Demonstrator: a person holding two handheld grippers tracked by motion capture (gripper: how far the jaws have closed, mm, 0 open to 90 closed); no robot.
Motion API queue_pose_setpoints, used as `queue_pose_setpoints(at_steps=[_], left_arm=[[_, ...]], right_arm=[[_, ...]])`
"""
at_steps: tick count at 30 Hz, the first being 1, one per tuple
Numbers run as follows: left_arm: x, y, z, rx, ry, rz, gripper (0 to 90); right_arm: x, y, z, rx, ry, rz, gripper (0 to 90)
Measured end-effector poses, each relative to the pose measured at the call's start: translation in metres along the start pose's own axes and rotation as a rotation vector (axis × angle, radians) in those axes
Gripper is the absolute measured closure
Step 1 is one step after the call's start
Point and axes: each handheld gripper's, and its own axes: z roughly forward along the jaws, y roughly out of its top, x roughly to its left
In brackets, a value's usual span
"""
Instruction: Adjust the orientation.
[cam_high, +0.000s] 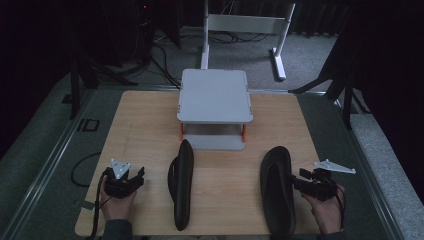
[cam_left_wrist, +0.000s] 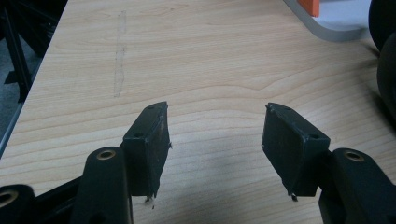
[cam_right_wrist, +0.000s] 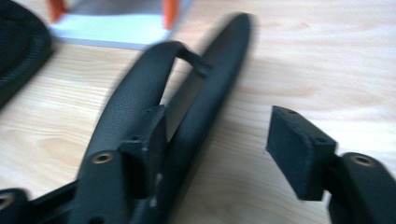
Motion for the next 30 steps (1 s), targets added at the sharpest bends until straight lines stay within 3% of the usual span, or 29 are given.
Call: queue_pose_setpoints(at_steps=[1, 2, 7, 17, 19, 21, 25, 28, 30], left_arm=[[0.0, 0.0, 0.0, 0.0, 0.0, 0.0, 41.4], [0.0, 0.0, 0.0, -0.001, 0.001, 0.0, 41.4], [0.0, 0.0, 0.0, 0.001, 0.001, 0.002, 41.3], [-0.001, 0.0, 0.0, 0.004, 0.0, 0.006, 41.3], [-0.001, 0.0, 0.001, 0.005, 0.001, 0.009, 41.3], [-0.001, 0.0, 0.001, 0.006, 0.002, 0.013, 41.3], [-0.002, 0.0, 0.001, 0.009, 0.003, 0.017, 41.3], [-0.002, 0.0, 0.001, 0.007, 0.004, 0.018, 41.3], [-0.002, 0.0, 0.001, 0.008, 0.003, 0.018, 41.3]], right_arm=[[0.0, 0.0, 0.0, 0.0, 0.0, 0.0, 39.4], [-0.011, -0.005, 0.006, 0.035, -0.017, 0.023, 41.3], [-0.019, -0.01, 0.013, 0.056, -0.024, 0.052, 41.6], [-0.019, -0.013, 0.013, 0.051, -0.061, 0.059, 38.9], [-0.022, -0.014, 0.014, 0.053, -0.093, 0.073, 39.2], [-0.024, -0.015, 0.012, 0.047, -0.16, 0.069, 37.7], [-0.023, -0.016, 0.006, 0.022, -0.136, 0.073, 37.9], [-0.015, -0.018, 0.002, -0.005, -0.135, 0.056, 38.6], [-0.002, -0.019, -0.005, -0.038, -0.099, 0.037, 38.7]])
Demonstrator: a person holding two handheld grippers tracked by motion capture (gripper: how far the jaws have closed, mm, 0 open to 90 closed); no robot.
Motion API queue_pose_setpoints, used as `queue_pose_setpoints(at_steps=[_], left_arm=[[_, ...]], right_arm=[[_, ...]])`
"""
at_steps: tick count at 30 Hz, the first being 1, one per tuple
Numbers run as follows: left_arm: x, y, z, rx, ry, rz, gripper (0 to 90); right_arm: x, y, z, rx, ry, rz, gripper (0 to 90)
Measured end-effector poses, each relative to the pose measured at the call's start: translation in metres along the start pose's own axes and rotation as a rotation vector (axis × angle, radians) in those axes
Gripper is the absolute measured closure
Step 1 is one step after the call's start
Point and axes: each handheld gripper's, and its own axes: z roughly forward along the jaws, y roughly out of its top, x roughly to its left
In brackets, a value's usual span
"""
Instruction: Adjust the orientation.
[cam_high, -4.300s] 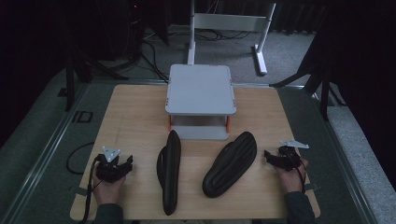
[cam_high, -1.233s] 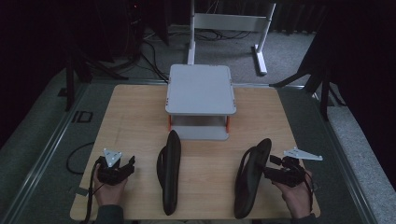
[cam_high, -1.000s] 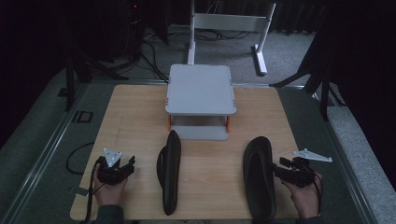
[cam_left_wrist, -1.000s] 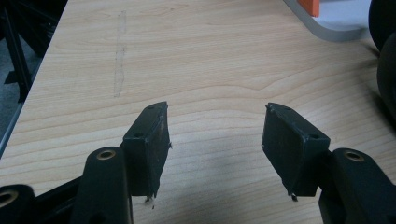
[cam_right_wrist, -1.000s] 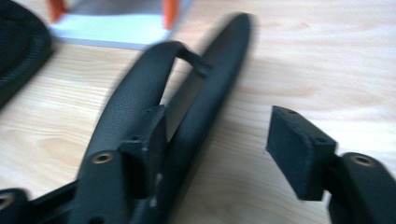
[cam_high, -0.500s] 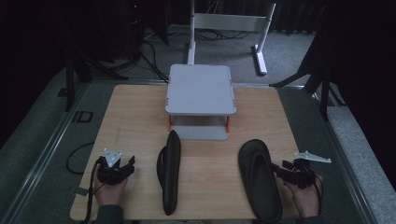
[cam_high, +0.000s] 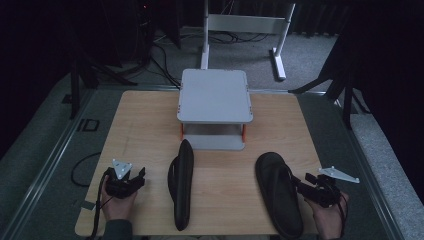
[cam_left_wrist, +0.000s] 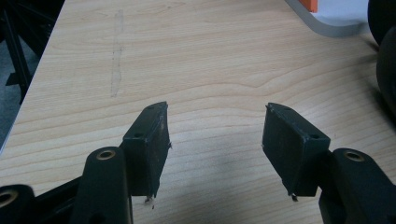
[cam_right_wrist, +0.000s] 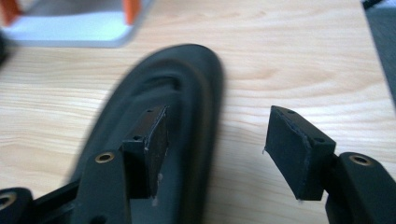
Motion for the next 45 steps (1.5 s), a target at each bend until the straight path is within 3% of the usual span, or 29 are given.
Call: queue_pose_setpoints(at_steps=[1, 5, 7, 13, 17, 23, 27, 32, 42, 45], left_arm=[[0.0, 0.0, 0.0, 0.001, 0.0, 0.001, 41.3], [0.0, 0.0, 0.0, -0.002, -0.002, 0.0, 41.2], [0.0, 0.0, -0.001, -0.004, -0.002, -0.001, 41.3], [0.0, 0.0, 0.0, -0.004, -0.004, 0.0, 41.2], [0.0, 0.0, 0.0, -0.004, -0.003, 0.001, 41.2], [-0.001, 0.0, 0.0, -0.001, -0.002, 0.004, 41.2], [-0.001, 0.0, 0.0, -0.004, -0.002, 0.003, 41.1], [0.0, 0.0, 0.0, -0.005, -0.002, 0.002, 41.0], [-0.001, 0.001, 0.0, -0.003, -0.001, 0.006, 40.9], [-0.001, 0.001, -0.001, -0.004, 0.0, 0.005, 40.9]], right_arm=[[0.0, 0.0, 0.0, 0.0, 0.0, 0.0, 38.7], [0.023, -0.003, -0.004, -0.006, 0.063, -0.058, 43.3], [0.04, -0.01, 0.0, 0.031, 0.11, -0.078, 46.6], [0.052, -0.024, 0.013, 0.106, 0.161, -0.069, 55.9], [0.059, -0.027, 0.021, 0.151, 0.203, -0.067, 69.0], [0.072, -0.027, 0.024, 0.12, 0.207, -0.051, 77.6], [0.087, -0.025, 0.027, 0.082, 0.203, -0.055, 81.7], [0.104, -0.017, 0.032, 0.041, 0.227, -0.056, 82.2], [0.128, -0.015, 0.059, 0.077, 0.262, -0.048, 79.5], [0.137, -0.014, 0.061, 0.091, 0.284, -0.075, 64.8]])
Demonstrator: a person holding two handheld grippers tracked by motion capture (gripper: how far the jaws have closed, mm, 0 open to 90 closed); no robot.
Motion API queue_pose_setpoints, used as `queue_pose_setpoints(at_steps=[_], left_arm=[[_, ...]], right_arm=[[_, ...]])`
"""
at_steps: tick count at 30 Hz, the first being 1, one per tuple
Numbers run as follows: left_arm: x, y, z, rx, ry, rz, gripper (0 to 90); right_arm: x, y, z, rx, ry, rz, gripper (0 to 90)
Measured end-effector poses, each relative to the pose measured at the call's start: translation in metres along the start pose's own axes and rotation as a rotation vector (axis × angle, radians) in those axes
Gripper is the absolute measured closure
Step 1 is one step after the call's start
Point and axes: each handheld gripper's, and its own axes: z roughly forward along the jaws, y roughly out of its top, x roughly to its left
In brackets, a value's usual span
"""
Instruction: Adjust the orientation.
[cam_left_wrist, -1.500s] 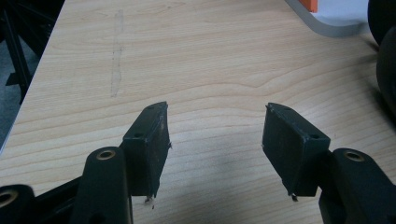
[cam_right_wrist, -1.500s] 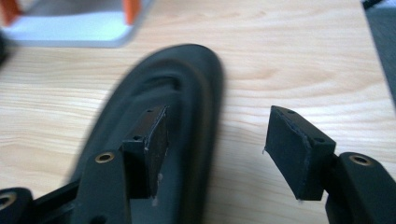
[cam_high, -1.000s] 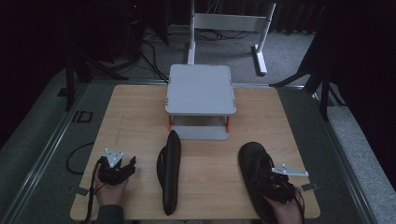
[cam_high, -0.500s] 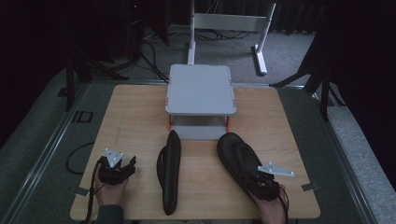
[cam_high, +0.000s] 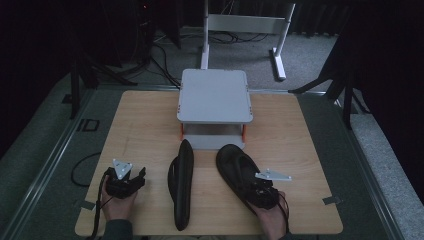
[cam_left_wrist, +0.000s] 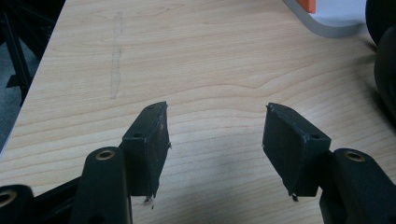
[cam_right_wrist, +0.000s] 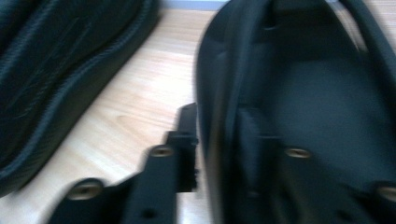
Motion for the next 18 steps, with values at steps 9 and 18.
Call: queue_pose_setpoints(at_steps=[9, 18], left_arm=[[-0.004, 0.001, -0.008, -0.013, -0.018, 0.022, 40.2], [-0.027, -0.003, -0.03, -0.04, -0.104, 0.071, 39.1]], right_arm=[[0.012, -0.011, -0.014, 0.048, -0.085, -0.15, 50.2], [0.018, -0.024, -0.018, 0.097, -0.046, -0.162, 53.9]])
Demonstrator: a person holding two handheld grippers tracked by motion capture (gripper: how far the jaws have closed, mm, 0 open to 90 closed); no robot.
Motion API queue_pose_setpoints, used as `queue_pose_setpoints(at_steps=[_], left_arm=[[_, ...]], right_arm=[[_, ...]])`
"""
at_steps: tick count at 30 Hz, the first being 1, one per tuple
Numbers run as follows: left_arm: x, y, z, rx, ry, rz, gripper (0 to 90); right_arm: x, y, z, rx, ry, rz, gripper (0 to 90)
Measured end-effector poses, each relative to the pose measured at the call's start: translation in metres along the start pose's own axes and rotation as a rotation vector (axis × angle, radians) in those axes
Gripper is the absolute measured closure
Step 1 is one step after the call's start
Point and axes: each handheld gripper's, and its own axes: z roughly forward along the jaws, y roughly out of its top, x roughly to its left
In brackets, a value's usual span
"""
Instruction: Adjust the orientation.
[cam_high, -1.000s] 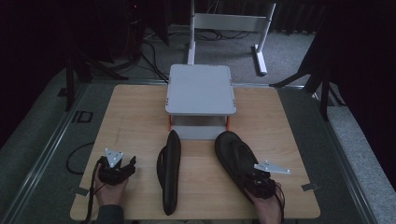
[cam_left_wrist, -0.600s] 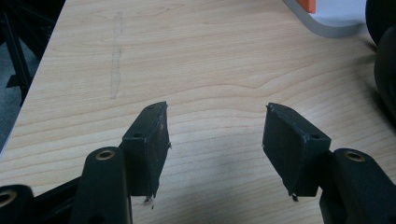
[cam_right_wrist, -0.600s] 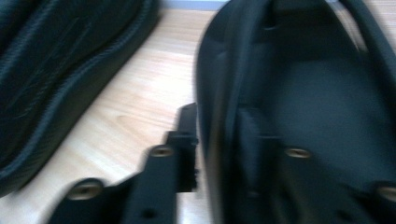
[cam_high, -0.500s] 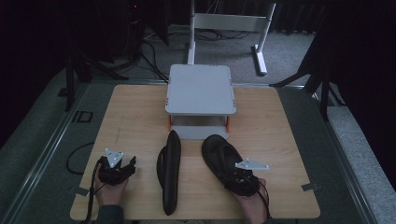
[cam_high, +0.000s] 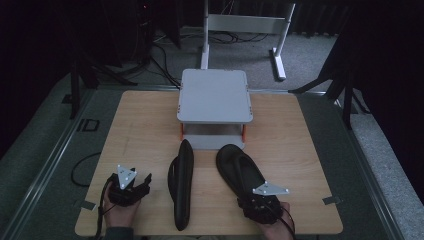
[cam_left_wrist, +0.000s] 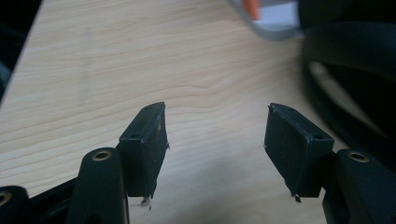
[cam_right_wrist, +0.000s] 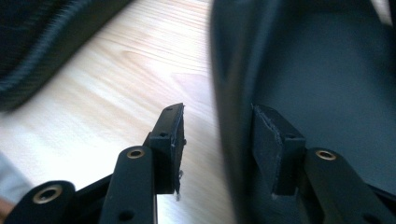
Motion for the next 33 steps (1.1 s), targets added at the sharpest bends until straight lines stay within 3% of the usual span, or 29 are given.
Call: queue_pose_setpoints(at_steps=[2, 5, 8, 12, 13, 17, 28, 33], left_arm=[[-0.01, 0.001, -0.003, -0.005, -0.031, 0.033, 38.9], [-0.016, 0.002, -0.003, -0.008, -0.051, 0.048, 38.7], [-0.023, 0.003, -0.002, -0.006, -0.068, 0.07, 38.5], [-0.027, 0.003, -0.002, -0.008, -0.087, 0.077, 38.4], [-0.027, 0.003, -0.003, -0.011, -0.099, 0.073, 38.4], [-0.028, 0.004, -0.003, -0.021, -0.112, 0.067, 38.4], [-0.031, 0.005, 0.0, -0.024, -0.137, 0.068, 38.4], [-0.035, 0.006, 0.001, -0.022, -0.149, 0.077, 38.4]], right_arm=[[0.006, 0.004, 0.005, 0.012, 0.037, -0.014, 56.0], [0.01, 0.006, 0.007, 0.017, 0.057, -0.023, 55.7], [0.016, 0.009, 0.011, 0.013, 0.108, -0.034, 55.7], [0.021, 0.014, 0.01, -0.001, 0.083, -0.056, 53.4], [0.022, 0.017, 0.006, -0.026, 0.045, -0.061, 52.1], [0.022, 0.021, -0.001, -0.075, 0.025, -0.066, 50.1], [0.042, 0.05, 0.003, -0.118, 0.093, -0.114, 44.7], [0.047, 0.063, 0.006, -0.132, 0.132, -0.106, 43.6]])
